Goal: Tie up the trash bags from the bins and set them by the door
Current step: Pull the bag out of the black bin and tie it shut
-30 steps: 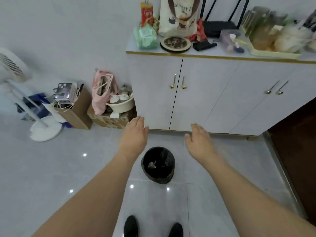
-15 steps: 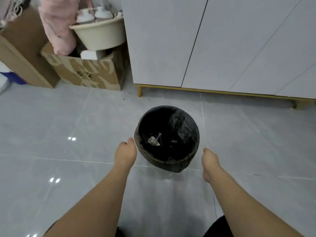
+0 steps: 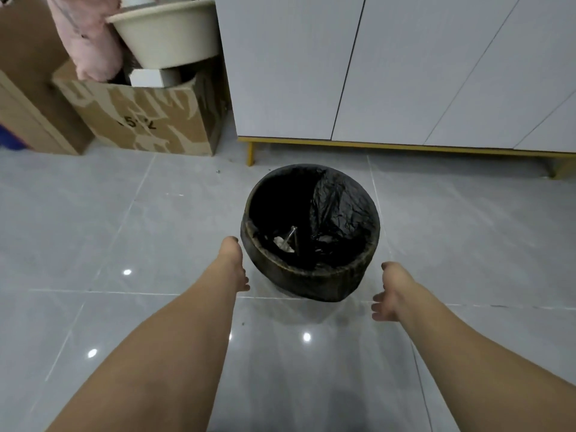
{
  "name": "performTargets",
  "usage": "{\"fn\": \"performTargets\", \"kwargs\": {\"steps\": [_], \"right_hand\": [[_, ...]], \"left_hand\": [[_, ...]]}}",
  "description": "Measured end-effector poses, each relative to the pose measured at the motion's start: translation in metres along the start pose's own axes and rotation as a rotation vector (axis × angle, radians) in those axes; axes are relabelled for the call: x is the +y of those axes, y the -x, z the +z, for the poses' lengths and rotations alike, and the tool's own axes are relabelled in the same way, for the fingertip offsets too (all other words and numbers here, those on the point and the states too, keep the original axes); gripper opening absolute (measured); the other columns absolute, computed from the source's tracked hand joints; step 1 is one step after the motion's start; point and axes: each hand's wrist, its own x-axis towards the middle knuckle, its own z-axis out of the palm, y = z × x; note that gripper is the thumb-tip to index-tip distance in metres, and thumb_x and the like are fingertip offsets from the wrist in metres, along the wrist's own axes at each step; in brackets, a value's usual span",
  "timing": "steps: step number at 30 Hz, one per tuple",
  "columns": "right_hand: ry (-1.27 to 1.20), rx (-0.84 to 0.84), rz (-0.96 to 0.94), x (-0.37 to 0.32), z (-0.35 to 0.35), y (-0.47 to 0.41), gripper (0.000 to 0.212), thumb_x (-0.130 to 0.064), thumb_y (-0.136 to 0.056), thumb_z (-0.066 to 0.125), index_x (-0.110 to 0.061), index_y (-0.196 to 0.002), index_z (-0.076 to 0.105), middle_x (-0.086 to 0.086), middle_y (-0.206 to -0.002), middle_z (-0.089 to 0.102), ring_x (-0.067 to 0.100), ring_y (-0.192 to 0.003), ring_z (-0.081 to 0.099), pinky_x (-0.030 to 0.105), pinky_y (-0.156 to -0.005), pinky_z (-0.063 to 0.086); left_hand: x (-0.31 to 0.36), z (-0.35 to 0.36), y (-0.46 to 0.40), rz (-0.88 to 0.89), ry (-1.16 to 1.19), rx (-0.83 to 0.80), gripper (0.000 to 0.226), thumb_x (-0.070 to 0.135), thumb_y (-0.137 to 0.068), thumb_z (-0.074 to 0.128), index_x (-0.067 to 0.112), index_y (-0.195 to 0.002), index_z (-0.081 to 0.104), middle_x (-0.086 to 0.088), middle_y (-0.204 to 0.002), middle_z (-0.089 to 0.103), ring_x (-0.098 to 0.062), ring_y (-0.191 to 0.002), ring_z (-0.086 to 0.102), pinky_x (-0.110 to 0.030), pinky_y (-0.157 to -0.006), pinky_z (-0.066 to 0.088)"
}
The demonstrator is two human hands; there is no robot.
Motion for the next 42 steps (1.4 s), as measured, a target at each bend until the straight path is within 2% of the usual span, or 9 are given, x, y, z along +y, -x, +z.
{"fn": "performTargets", "kwargs": {"steps": [5,10,15,18,24,28,30,34,42], "right_hand": [[0.030,-0.028,0.009,0.001,0.010,-0.006,0.066,-0.047,-0.096,0.026,-0.014,-0.152,0.020,0.021,-0.147,0.043,0.038,-0.133,0.043,0.053,-0.112,0.026],[0.015,-0.062,-0.031,0.001,0.006,-0.010,0.065,-0.044,-0.097,0.031,-0.010,-0.151,0.022,0.020,-0.108,0.065,0.034,-0.107,0.061,0.050,-0.108,0.031],[0.066,-0.046,-0.059,0.001,-0.008,-0.013,0.032,-0.025,-0.096,0.044,-0.007,-0.116,0.060,0.004,-0.074,0.060,0.023,-0.074,0.061,0.040,-0.076,0.048],[0.069,-0.060,-0.058,0.005,-0.009,-0.010,0.021,-0.023,-0.094,0.047,-0.009,-0.099,0.062,0.006,-0.075,0.057,0.024,-0.069,0.057,0.040,-0.076,0.047],[0.054,-0.105,0.020,0.018,0.009,0.010,0.051,-0.032,-0.097,0.042,-0.004,-0.139,0.040,0.023,-0.131,0.055,0.040,-0.114,0.056,0.049,-0.094,0.043],[0.029,-0.154,0.030,0.018,0.013,0.019,0.037,-0.028,-0.096,0.046,-0.002,-0.122,0.054,0.009,-0.099,0.071,0.027,-0.094,0.065,0.043,-0.105,0.039],[-0.004,-0.152,0.043,0.017,0.008,0.020,0.016,-0.018,-0.093,0.051,-0.006,-0.089,0.061,0.002,-0.076,0.066,0.019,-0.074,0.062,0.037,-0.095,0.044],[-0.036,-0.149,0.035,0.010,-0.004,0.025,0.025,-0.007,-0.090,0.050,-0.011,-0.065,0.054,-0.001,-0.049,0.052,0.015,-0.056,0.052,0.033,-0.067,0.045],[-0.032,-0.180,0.074,0.003,-0.004,0.038,0.020,-0.019,-0.094,0.044,-0.003,-0.097,0.057,0.017,-0.093,0.062,0.030,-0.085,0.059,0.041,-0.089,0.046]], "left_hand": [[-0.002,0.001,0.000,0.055,-0.018,-0.013,0.039,0.041,-0.091,0.034,0.004,-0.102,0.043,-0.017,-0.119,0.051,-0.035,-0.104,0.050,-0.047,-0.096,0.036],[-0.016,0.000,0.004,0.052,-0.018,-0.042,0.038,0.035,-0.089,0.034,0.002,-0.091,0.052,-0.012,-0.089,0.069,-0.030,-0.082,0.065,-0.047,-0.103,0.041],[-0.021,0.002,0.012,0.003,0.052,-0.126,0.025,0.024,-0.086,0.046,0.013,-0.080,0.068,-0.003,-0.060,0.070,-0.020,-0.059,0.068,-0.029,-0.056,0.055],[-0.026,0.000,0.021,-0.022,0.125,-0.163,0.021,0.019,-0.090,0.050,0.012,-0.079,0.066,-0.002,-0.056,0.068,-0.018,-0.054,0.065,-0.025,-0.046,0.052],[-0.017,-0.011,0.056,-0.015,0.210,-0.120,0.027,0.003,-0.096,0.037,0.003,-0.083,0.061,-0.011,-0.065,0.067,-0.023,-0.068,0.061,-0.040,-0.060,0.057],[-0.007,-0.008,0.080,0.055,0.121,-0.145,0.029,0.000,-0.097,0.035,-0.001,-0.079,0.058,-0.015,-0.069,0.067,-0.026,-0.070,0.061,-0.045,-0.081,0.053],[-0.001,-0.006,0.090,0.118,0.017,-0.153,0.026,0.001,-0.097,0.036,0.001,-0.086,0.059,-0.015,-0.079,0.065,-0.026,-0.070,0.063,-0.043,-0.071,0.053],[0.018,0.005,0.100,0.323,-0.290,-0.107,0.025,0.003,-0.091,0.039,0.002,-0.106,0.059,-0.015,-0.083,0.066,-0.028,-0.061,0.066,-0.033,-0.042,0.054],[0.032,0.032,0.128,0.580,-0.408,-0.265,0.013,0.011,-0.093,0.050,0.005,-0.096,0.061,-0.019,-0.093,0.068,-0.033,-0.080,0.070,-0.035,-0.056,0.059]]}}
